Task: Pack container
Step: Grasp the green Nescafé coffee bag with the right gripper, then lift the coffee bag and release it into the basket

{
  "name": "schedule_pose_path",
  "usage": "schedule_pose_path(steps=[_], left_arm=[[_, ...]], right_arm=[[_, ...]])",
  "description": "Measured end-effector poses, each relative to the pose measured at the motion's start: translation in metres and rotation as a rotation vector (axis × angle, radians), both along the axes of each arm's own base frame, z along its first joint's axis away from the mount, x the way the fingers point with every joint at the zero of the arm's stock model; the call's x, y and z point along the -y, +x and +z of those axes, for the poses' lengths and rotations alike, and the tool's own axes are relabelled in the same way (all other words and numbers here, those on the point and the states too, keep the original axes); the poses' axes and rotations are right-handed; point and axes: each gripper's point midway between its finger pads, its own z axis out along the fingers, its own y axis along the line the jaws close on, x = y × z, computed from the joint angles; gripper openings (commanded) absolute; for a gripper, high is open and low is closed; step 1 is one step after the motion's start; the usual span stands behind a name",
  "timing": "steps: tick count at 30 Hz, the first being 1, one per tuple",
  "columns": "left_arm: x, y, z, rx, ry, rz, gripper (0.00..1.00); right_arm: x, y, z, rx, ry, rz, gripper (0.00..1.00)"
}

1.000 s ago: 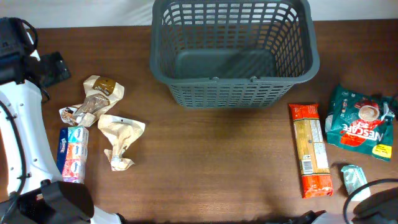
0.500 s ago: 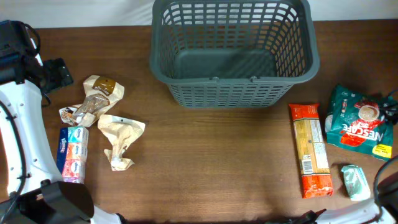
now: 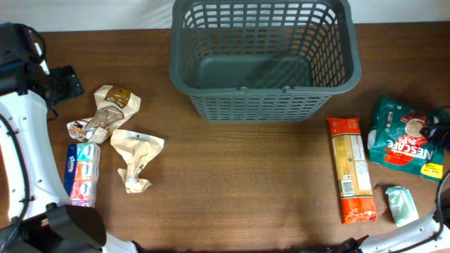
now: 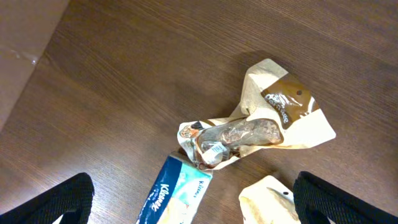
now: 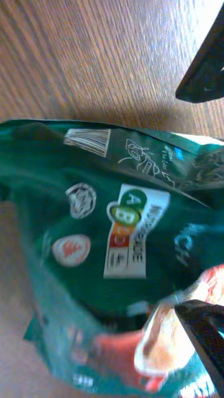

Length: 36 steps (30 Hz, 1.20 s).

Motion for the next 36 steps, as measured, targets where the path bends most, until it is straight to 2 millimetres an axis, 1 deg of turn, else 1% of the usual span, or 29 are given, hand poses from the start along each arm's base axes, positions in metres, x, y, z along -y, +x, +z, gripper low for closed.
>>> schedule_pose_path(steps=[5,6,8,11,12,13,14,15,17,19,30,34,36], left_arm=[[0.002,-0.001,-0.001,-0.007,-0.008,-0.003,0.97],[0.002,-0.002,-0.002,-0.009,-0.01,-0.003,0.96],[0.003,-0.003,-0.002,-0.014,-0.014,-0.005,0.96],[0.003,-0.004,-0.003,-0.019,-0.017,-0.005,0.96],[0.003,-0.004,-0.003,-0.02,-0.018,-0.005,0.96],[0.004,-0.004,-0.003,-0.021,-0.018,-0.005,0.96],[0.004,-0.004,-0.003,-0.021,-0.018,-0.005,0.97],[0.004,-0.005,-0.004,-0.023,-0.019,-0.005,0.96],[0.004,-0.006,-0.004,-0.027,-0.02,-0.005,0.96],[0.005,-0.008,-0.005,-0.036,-0.025,-0.005,0.96],[0.006,-0.011,-0.007,-0.05,-0.032,-0.006,0.96],[0.006,-0.011,-0.007,-0.051,-0.032,-0.007,0.97],[0.006,-0.011,-0.007,-0.051,-0.032,-0.007,0.96]], right_arm=[[-0.008,0.005,-0.025,-0.026,0.046,0.019,0.97],[-0.009,0.005,-0.026,-0.026,0.05,0.021,0.96],[-0.013,0.011,-0.028,-0.02,0.055,0.035,0.9],[-0.021,0.024,-0.028,-0.005,0.048,0.07,0.72],[-0.024,0.029,-0.028,0.001,0.047,0.079,0.6],[-0.027,0.034,-0.028,0.006,0.045,0.092,0.45],[-0.03,0.038,-0.028,0.009,0.041,0.105,0.21],[-0.032,0.042,-0.028,0.009,0.036,0.116,0.04],[-0.033,0.049,-0.028,0.007,0.006,0.135,0.04],[-0.034,0.052,-0.028,0.004,-0.001,0.141,0.04],[-0.034,0.052,-0.028,-0.012,0.021,0.098,0.04],[-0.034,0.052,-0.025,-0.022,0.037,0.088,0.04],[-0.035,0.053,-0.018,-0.032,0.053,0.083,0.04]])
